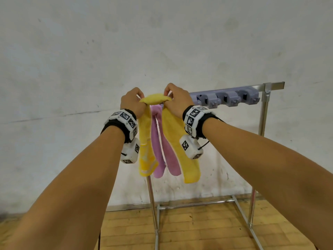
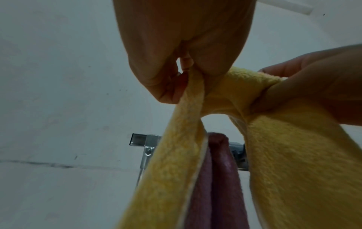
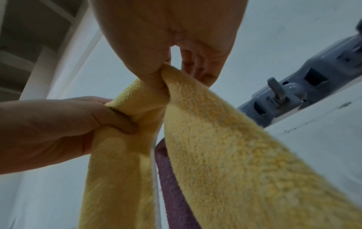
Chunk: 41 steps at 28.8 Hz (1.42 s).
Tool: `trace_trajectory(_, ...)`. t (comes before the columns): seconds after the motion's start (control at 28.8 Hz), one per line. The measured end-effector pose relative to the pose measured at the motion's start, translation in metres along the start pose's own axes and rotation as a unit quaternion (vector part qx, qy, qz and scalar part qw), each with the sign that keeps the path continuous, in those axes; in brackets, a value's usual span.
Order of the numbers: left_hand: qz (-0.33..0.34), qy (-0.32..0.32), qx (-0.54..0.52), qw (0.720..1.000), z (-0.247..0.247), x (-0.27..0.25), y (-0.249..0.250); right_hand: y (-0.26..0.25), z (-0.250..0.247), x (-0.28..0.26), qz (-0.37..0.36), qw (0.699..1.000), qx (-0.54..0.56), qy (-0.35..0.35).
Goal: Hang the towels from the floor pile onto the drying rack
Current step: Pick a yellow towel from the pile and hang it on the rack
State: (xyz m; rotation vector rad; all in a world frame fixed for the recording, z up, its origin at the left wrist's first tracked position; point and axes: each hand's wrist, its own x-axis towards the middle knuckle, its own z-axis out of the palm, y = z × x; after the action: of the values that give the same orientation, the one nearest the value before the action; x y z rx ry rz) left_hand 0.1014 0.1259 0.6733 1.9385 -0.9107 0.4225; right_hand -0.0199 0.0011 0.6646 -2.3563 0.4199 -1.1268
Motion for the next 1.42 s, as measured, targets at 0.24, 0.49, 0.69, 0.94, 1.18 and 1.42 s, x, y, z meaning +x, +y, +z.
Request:
trace_trajectory(0.24, -0.021, 0.024, 0.026, 0.999, 0.016, 0.022, -0.019, 0.01, 0.023, 0.025, -0.005, 0.998, -0.067, -0.016)
trace_trajectory(0.49, -0.037, 0.018, 0.024, 0.999, 0.035, 0.03, -0.037, 0.024, 0.037, 0.042, -0.001, 0.994, -0.105, -0.006)
trace_trajectory(0.69, -0.082, -0.027, 0.01, 0.996, 0.056, 0.024, -0.054, 0.028, 0.046, 0.051, -0.034, 0.988, -0.149, -0.021)
trace_trajectory(0.94, -0.077, -0.084, 0.009, 0.993, 0.063, 0.021, -0.059, 0.034, 0.051, 0.051, -0.085, 0.943, -0.299, -0.12)
trace_trajectory(1.18, -0.092, -0.119, -0.055, 0.987, 0.06, 0.02, -0.05, 0.035, 0.047, 0.049, -0.076, 0.924, -0.324, -0.191)
trace_trajectory(1.42, -0.05, -0.1, -0.101, 0.989, 0.041, 0.017, -0.018, 0.027, 0.025, 0.042, -0.038, 0.979, -0.156, -0.126)
